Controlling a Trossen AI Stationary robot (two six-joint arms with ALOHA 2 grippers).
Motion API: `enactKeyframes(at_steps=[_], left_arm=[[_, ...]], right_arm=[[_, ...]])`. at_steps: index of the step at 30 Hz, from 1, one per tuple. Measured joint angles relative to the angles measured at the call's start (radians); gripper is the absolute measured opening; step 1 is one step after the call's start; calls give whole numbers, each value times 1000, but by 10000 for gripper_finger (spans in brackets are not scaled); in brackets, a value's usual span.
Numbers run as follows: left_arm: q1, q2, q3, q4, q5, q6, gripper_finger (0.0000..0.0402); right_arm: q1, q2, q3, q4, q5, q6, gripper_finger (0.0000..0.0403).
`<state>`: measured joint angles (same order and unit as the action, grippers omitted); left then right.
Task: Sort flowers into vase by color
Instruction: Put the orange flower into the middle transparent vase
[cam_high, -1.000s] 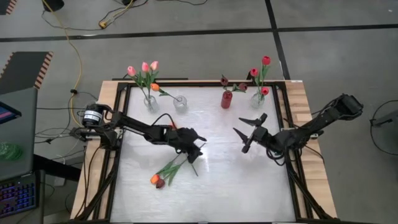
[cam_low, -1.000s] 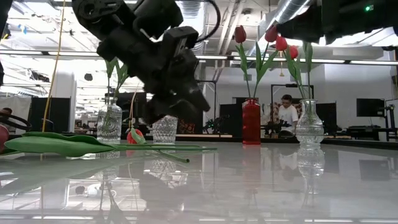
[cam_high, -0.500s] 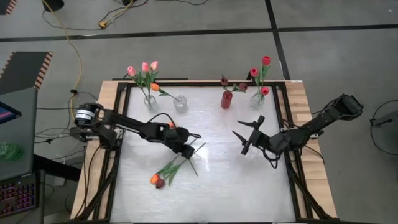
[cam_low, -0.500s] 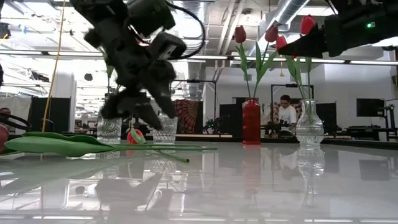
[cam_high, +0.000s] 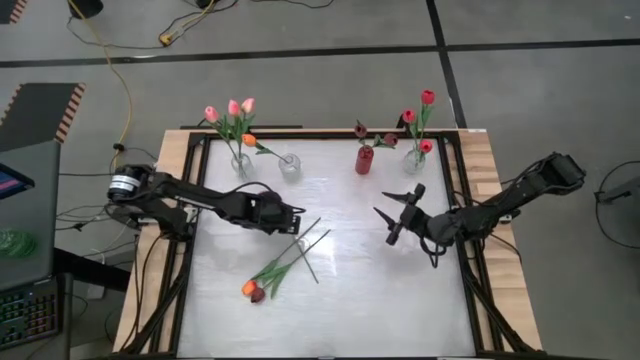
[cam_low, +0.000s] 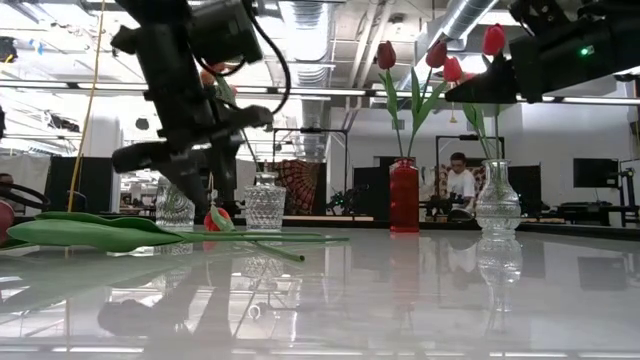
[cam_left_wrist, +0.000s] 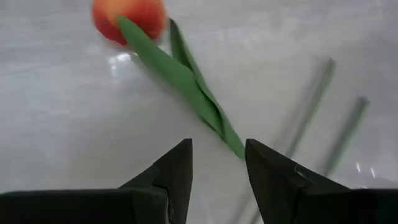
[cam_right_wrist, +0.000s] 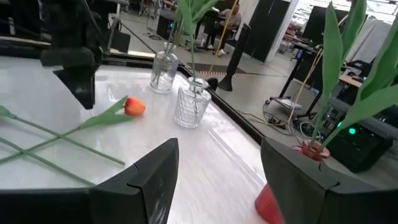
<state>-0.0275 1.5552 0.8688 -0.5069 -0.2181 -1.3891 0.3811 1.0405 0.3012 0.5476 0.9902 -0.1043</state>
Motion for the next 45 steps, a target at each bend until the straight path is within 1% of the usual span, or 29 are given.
enactKeyframes(at_steps=[3, 6, 14, 23, 28, 32, 39, 41, 45], left_arm=[[22, 35, 0, 33, -18, -13, 135], [46, 68, -1, 75, -13, -19, 135], [96, 86, 0, 107, 1, -19, 135], [100, 149, 4, 128, 54, -28, 135], [99, 157, 3, 140, 43, -4, 131], [99, 160, 2, 146, 46, 18, 102], [99, 154, 0, 150, 38, 23, 13], [99, 144, -2, 156, 27, 28, 7], [99, 126, -3, 200, 5, 56, 9]], right_arm=[[-5, 0, 0, -15, -1, 0, 256], [-5, 0, 0, -24, -1, 0, 256], [-7, 0, 0, -64, -12, 1, 256], [-11, 0, 0, -83, -26, 2, 256], [-11, 0, 0, -93, -26, 0, 256], [-11, 0, 0, -94, -26, 0, 256], [-11, 0, 0, -94, -26, 0, 256], [-11, 0, 0, -94, -25, 0, 256], [-11, 0, 0, -92, -25, 0, 256]])
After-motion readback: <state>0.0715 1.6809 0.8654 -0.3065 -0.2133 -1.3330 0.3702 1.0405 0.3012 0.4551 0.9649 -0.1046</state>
